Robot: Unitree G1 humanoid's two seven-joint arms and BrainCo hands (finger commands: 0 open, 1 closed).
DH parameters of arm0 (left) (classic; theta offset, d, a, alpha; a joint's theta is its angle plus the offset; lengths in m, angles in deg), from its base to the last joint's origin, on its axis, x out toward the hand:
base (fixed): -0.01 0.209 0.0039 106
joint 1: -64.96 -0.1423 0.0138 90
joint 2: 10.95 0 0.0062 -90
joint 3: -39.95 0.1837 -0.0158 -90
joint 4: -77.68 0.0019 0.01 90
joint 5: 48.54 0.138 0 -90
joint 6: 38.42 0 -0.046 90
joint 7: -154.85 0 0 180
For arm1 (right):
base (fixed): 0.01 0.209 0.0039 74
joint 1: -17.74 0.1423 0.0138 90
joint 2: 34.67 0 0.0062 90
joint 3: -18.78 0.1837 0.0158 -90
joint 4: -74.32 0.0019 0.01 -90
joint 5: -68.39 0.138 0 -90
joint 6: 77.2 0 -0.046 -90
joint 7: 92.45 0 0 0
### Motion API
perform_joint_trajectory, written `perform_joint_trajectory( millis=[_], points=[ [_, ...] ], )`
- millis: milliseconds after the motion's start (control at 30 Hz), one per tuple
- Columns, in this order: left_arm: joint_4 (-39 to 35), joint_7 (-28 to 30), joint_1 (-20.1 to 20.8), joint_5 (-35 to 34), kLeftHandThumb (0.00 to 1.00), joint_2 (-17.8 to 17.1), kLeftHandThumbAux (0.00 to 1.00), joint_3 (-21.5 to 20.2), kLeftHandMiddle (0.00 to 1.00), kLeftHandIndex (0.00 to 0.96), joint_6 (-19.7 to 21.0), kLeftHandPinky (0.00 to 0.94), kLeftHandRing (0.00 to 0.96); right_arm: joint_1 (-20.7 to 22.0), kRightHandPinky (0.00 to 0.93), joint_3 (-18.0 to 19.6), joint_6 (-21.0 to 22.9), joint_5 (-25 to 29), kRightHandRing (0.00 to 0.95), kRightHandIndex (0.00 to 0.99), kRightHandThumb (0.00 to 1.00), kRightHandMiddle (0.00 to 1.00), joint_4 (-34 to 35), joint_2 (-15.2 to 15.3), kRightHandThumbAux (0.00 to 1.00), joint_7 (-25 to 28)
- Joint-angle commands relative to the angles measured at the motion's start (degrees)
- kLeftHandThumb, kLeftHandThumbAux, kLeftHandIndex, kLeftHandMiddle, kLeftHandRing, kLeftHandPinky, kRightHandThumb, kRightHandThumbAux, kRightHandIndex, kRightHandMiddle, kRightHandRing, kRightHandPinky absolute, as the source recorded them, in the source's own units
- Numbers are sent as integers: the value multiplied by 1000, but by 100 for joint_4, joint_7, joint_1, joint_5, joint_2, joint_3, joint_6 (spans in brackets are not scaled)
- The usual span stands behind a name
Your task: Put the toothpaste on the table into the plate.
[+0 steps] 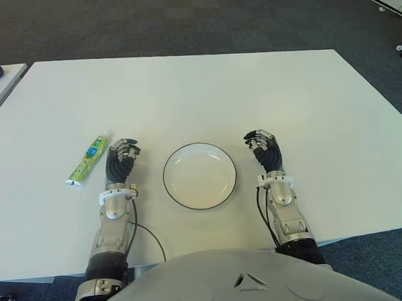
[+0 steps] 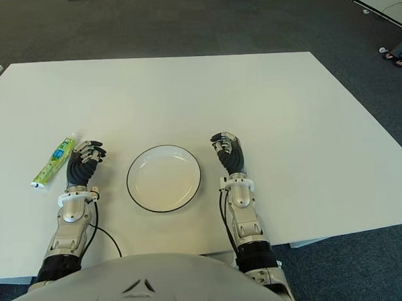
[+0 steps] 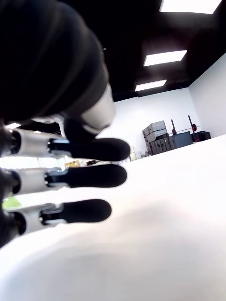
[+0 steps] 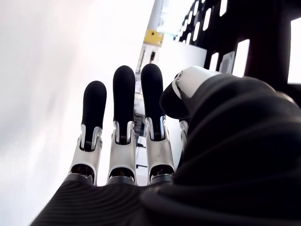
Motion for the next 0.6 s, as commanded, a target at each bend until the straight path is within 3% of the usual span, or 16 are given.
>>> perform_joint_trajectory(
  millis=[33, 233, 367, 500, 600],
  points=[
    [49, 114, 14, -18, 706, -70, 721, 19, 541, 430, -16, 502, 533, -3, 436, -1, 111, 6, 442, 419, 713, 455, 3, -44, 733, -10],
    [-5, -118, -31, 209, 705, -111, 722, 14, 550, 429, -183, 480, 538, -1, 442, -2, 106, -24, 447, 419, 713, 459, -14, -60, 733, -42],
    [-829, -541, -420, 960, 702, -197, 723, 33, 563, 429, -133, 476, 541, -1, 441, -2, 92, -31, 447, 419, 712, 459, -32, -63, 733, -55],
    [-790, -1986, -339, 2645, 702, -262, 724, 184, 545, 428, 478, 500, 537, -1, 440, -2, 96, -28, 444, 419, 712, 455, -54, -63, 732, -59],
    [-800, -2464, -268, 3183, 701, -228, 723, 233, 505, 426, 890, 496, 511, 5, 440, -6, 96, -20, 441, 419, 711, 452, -69, -67, 732, -59]
  ],
)
